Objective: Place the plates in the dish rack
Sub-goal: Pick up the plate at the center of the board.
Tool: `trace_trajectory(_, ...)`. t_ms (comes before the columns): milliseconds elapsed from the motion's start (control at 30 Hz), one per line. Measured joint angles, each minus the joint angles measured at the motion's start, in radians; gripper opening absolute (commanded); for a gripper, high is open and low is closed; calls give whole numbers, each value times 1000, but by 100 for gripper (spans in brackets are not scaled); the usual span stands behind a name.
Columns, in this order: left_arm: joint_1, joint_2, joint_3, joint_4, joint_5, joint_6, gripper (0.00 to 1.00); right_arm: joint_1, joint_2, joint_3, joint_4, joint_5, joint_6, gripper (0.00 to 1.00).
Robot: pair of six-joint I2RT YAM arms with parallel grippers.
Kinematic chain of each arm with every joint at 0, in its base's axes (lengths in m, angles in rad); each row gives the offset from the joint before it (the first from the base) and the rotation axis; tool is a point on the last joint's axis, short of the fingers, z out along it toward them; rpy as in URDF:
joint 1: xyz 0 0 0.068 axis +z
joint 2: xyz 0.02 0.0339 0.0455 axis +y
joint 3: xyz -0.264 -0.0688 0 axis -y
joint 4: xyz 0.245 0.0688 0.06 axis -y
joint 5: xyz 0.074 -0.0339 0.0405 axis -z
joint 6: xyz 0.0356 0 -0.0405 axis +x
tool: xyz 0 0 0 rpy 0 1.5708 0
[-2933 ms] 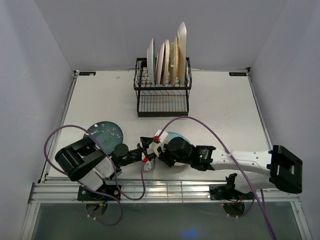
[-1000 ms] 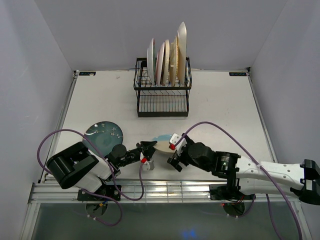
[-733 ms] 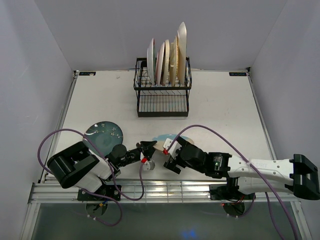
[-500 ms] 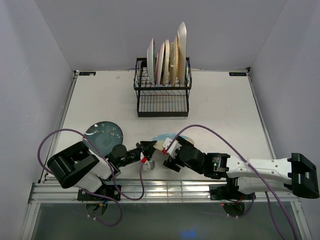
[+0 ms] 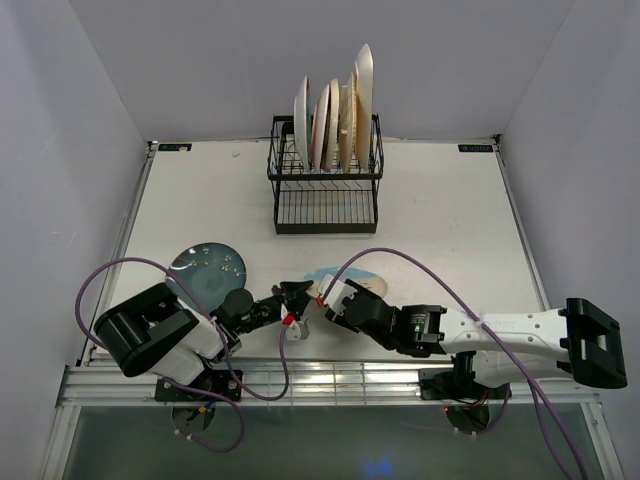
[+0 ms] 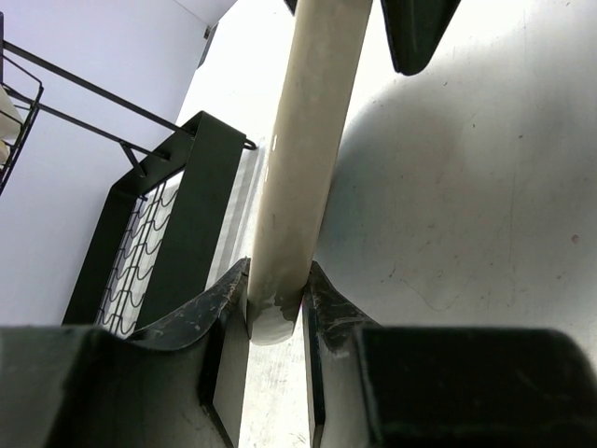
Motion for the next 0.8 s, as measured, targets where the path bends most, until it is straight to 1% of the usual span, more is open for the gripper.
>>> trace_trajectory(100, 0, 0, 0, 2, -4, 6, 22, 14, 16, 5, -11, 13, -9, 41)
trace_trajectory(167, 0, 0, 0, 3, -5, 13, 22, 26, 28, 7, -18, 17, -21, 38)
trace_trajectory(267, -1, 0, -1, 2, -6, 22, 22, 37, 36, 10, -20, 28, -27, 31)
trace_trajectory(300, -1, 0, -1, 2, -6, 22, 22, 37, 38, 12, -21, 30, -31, 28)
trace_trajectory(367, -1, 0, -1, 2, -6, 22, 23, 42, 40, 13, -23, 33, -37, 24)
trace_trajectory(400, -1, 0, -1, 3, -6, 22, 26, 43, 40, 13, -26, 34, -39, 17)
trace_trajectory(500, -2, 0, -1, 3, -6, 21, 34, 50, 40, 13, -27, 39, -45, 8)
trace_trajectory(533, -2, 0, -1, 3, -6, 21, 39, 53, 40, 13, -27, 42, -46, 8)
trace_trajectory(600, -2, 0, -1, 7, -9, 12, 44, 57, 40, 13, -27, 45, -45, 8)
trace_trajectory(633, -2, -1, -1, 16, -15, 5, 49, 60, 39, 13, -27, 49, -42, 8)
trace_trajectory(700, -2, -7, -1, 26, -29, -7, 54, 61, 35, 13, -26, 62, -37, 8)
trace_trajectory(733, -2, -11, -1, 27, -35, -16, 58, 61, 31, 13, -26, 68, -35, 8)
trace_trajectory(800, -2, -23, -1, 28, -46, -27, 62, 61, 21, 13, -24, 80, -30, 8)
